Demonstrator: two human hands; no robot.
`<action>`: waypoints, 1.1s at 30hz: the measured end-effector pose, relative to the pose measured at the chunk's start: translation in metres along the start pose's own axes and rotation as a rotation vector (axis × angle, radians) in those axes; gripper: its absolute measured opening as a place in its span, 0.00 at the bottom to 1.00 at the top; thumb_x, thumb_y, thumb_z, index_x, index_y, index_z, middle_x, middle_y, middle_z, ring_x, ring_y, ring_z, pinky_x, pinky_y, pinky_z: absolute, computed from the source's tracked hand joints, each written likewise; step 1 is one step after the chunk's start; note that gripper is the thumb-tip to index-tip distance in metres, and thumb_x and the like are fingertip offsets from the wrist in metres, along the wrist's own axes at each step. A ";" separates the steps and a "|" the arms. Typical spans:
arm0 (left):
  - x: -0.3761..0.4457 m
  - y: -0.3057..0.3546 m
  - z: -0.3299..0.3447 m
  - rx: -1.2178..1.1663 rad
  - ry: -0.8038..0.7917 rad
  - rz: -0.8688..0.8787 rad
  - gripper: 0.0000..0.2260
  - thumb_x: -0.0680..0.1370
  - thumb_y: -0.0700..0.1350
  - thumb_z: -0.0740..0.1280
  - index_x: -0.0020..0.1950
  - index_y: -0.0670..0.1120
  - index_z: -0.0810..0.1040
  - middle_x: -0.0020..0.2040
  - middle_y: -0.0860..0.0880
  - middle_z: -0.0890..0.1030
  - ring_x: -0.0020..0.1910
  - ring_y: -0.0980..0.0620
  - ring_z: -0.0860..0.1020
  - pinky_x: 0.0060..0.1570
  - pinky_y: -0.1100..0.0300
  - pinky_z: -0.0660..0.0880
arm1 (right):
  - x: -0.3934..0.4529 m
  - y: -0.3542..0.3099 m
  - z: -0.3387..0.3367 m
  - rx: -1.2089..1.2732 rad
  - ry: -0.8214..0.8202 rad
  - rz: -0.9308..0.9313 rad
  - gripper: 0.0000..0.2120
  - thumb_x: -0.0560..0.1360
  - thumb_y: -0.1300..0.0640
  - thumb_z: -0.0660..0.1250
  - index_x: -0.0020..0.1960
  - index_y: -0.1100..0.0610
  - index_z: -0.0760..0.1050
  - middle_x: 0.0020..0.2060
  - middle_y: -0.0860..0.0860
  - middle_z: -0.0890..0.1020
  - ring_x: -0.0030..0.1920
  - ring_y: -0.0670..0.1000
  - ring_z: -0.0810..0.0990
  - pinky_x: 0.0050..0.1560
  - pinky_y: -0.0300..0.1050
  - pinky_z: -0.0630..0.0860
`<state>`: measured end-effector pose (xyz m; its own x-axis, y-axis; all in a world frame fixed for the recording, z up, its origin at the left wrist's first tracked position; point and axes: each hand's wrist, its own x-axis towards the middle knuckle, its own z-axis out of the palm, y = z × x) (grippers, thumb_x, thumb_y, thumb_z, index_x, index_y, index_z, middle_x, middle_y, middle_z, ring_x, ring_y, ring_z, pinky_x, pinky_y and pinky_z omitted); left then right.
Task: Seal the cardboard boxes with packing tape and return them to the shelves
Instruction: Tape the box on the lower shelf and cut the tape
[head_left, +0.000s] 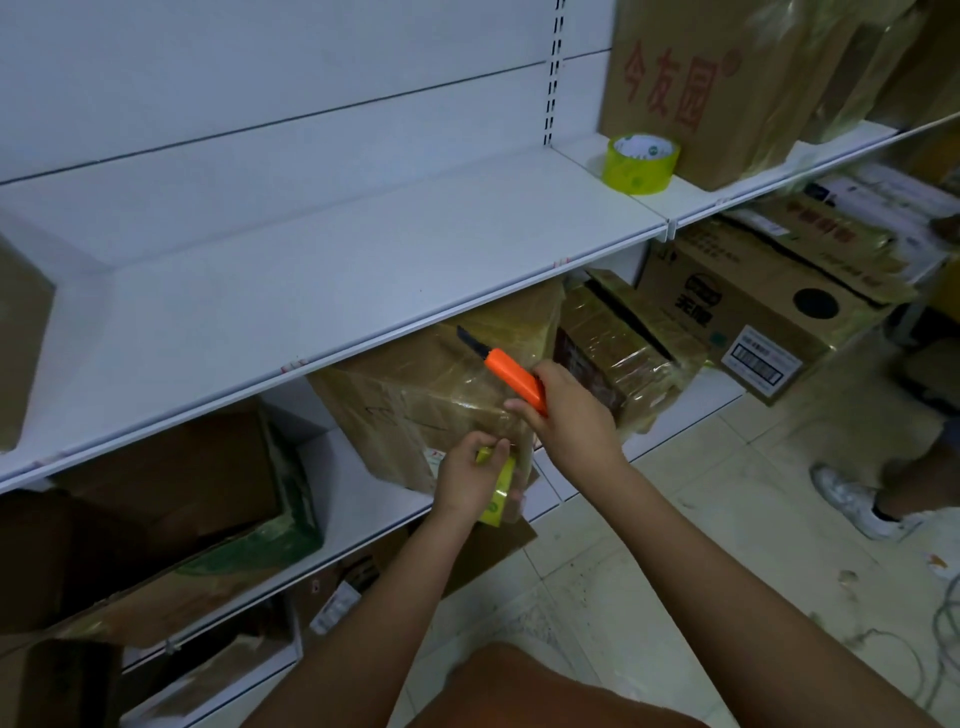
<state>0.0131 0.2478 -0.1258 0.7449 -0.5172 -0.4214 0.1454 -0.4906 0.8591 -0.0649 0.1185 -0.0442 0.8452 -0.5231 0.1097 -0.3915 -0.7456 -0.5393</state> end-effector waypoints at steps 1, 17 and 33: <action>0.001 0.000 -0.001 0.003 -0.002 -0.007 0.14 0.67 0.67 0.66 0.43 0.59 0.79 0.45 0.49 0.85 0.46 0.40 0.84 0.52 0.38 0.79 | -0.011 -0.002 -0.007 -0.010 -0.014 -0.023 0.25 0.79 0.38 0.61 0.70 0.49 0.65 0.60 0.49 0.77 0.54 0.54 0.80 0.46 0.51 0.77; -0.026 0.010 0.001 -0.153 -0.149 0.085 0.06 0.82 0.43 0.65 0.53 0.40 0.78 0.32 0.61 0.82 0.33 0.66 0.81 0.29 0.73 0.72 | -0.066 0.027 -0.026 -0.531 -0.260 -0.105 0.20 0.84 0.41 0.49 0.74 0.43 0.61 0.52 0.49 0.82 0.48 0.52 0.83 0.37 0.44 0.71; -0.013 -0.047 -0.040 -0.176 -0.016 0.004 0.06 0.78 0.48 0.71 0.45 0.47 0.81 0.49 0.41 0.85 0.50 0.36 0.83 0.52 0.37 0.78 | -0.051 0.051 -0.034 -0.432 -0.359 -0.179 0.27 0.80 0.35 0.48 0.77 0.39 0.58 0.49 0.47 0.82 0.44 0.47 0.80 0.43 0.45 0.78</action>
<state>0.0230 0.3059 -0.1489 0.7356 -0.5306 -0.4211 0.2549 -0.3591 0.8978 -0.1404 0.0934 -0.0483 0.9524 -0.2579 -0.1623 -0.2810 -0.9493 -0.1407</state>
